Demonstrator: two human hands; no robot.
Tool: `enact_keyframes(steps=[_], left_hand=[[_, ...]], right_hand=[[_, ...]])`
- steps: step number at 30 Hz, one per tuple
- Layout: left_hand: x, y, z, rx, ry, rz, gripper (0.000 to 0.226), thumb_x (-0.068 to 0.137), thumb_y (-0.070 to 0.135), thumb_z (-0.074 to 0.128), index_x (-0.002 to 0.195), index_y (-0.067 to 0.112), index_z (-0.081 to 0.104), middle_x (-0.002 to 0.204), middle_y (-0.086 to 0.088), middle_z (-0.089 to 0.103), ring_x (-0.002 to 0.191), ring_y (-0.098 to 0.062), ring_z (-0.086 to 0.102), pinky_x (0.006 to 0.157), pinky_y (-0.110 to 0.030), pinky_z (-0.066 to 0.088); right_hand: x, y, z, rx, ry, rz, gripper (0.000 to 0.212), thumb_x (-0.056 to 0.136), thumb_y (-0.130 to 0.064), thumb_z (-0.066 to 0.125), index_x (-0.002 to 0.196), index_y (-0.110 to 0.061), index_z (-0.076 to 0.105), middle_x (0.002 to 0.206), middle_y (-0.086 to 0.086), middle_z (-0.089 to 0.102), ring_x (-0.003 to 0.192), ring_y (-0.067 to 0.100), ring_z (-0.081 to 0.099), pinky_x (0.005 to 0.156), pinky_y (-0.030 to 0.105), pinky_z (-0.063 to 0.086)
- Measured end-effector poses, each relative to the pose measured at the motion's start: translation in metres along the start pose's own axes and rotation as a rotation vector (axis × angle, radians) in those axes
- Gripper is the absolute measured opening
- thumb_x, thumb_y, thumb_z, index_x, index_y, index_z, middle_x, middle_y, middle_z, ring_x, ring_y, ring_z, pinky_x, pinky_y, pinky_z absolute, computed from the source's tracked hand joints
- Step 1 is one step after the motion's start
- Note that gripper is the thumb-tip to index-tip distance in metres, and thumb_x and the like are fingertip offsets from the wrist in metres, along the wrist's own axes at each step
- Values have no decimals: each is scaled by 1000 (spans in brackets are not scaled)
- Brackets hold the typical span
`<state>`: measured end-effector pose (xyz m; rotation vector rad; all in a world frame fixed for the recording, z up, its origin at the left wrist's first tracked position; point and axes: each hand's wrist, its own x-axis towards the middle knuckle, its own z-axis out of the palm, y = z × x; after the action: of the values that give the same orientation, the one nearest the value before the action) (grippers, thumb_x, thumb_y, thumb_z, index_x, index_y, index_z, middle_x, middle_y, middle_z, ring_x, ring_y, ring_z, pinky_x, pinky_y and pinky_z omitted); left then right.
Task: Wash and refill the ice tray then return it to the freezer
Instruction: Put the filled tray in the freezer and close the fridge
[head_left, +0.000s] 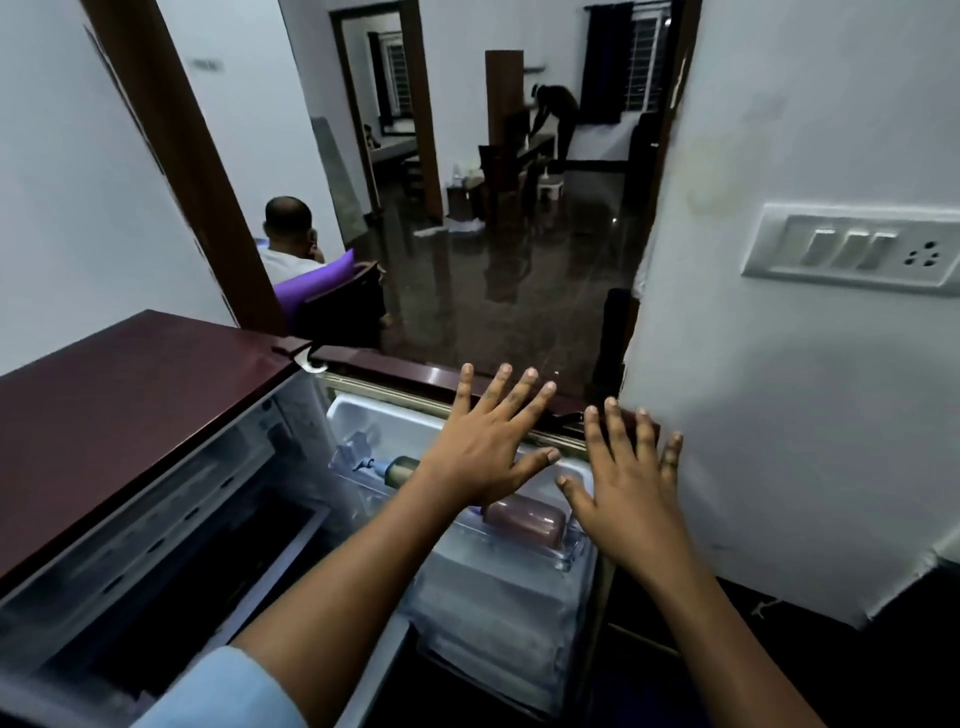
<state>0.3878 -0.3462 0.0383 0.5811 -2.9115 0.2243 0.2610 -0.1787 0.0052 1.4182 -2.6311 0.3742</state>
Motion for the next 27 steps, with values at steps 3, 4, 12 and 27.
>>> enact_keyframes(steps=[3, 4, 12, 27], left_hand=[[-1, 2, -1, -91, -11, -35, 71, 106, 70, 22, 169, 38, 13, 177, 8, 14, 165, -22, 9, 125, -65, -17], [-3, 2, -4, -130, -4, -51, 67, 107, 67, 23, 168, 39, 19, 176, 9, 18, 164, -20, 12, 124, -64, -18], [-46, -3, -16, -451, -37, -137, 59, 108, 65, 22, 162, 45, 34, 173, 19, 20, 163, -6, 4, 121, -61, -27], [-187, -12, -68, -415, -155, -494, 60, 109, 60, 26, 159, 33, 45, 171, 13, 29, 160, -4, 17, 122, -56, -29]], right_hand=[[-4, 3, 2, -38, 51, -19, 81, 99, -67, 32, 167, -25, 16, 174, 4, 16, 158, 34, 16, 123, 66, 0], [-5, 4, 1, -43, 91, -18, 79, 97, -66, 33, 164, -24, 29, 169, 4, 31, 153, 33, 29, 122, 67, 8], [-20, -2, -36, 30, 392, -144, 28, 93, -40, 54, 100, -31, 80, 107, -10, 79, 86, 22, 68, 87, 44, 30], [-104, -92, -25, 535, 188, -775, 34, 94, -38, 57, 109, -20, 81, 106, -6, 69, 89, 22, 63, 71, 39, 44]])
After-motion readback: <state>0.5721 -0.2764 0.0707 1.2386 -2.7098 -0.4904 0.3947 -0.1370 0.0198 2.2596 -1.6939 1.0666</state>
